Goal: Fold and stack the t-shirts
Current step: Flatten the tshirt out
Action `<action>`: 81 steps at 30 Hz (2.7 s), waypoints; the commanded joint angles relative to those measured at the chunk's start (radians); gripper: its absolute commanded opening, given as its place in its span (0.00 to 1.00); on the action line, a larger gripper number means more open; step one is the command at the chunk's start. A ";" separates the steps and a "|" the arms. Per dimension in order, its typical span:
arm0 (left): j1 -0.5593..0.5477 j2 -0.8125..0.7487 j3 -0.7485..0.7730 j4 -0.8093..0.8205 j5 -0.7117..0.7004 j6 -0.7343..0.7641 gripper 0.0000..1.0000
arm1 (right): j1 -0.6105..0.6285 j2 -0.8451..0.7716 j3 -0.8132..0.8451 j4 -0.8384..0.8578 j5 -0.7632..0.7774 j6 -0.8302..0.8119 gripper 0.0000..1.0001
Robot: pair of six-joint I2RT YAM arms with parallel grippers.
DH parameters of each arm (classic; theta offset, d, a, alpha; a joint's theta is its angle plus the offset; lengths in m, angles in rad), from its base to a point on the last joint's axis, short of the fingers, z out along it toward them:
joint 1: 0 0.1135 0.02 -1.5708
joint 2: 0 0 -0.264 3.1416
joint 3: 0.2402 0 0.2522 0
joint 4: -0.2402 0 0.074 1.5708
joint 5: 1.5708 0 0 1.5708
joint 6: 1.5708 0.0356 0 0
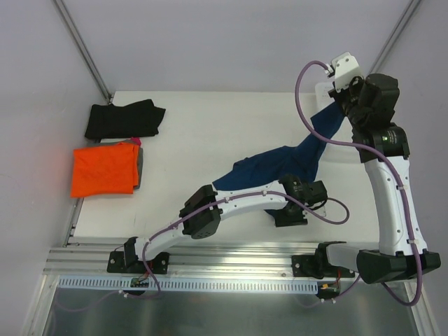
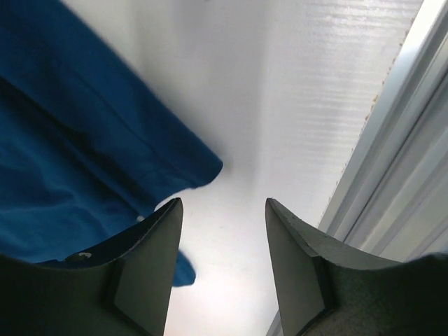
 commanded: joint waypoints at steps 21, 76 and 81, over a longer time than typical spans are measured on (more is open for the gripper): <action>0.108 0.073 0.111 -0.007 0.091 -0.023 0.48 | -0.022 -0.032 0.009 0.036 0.001 0.032 0.01; 0.094 0.069 0.084 -0.033 0.085 -0.040 0.00 | -0.031 0.003 0.032 0.041 -0.020 0.052 0.01; 0.097 0.067 0.104 -0.025 0.036 -0.029 0.38 | -0.032 -0.007 0.026 0.041 -0.019 0.051 0.01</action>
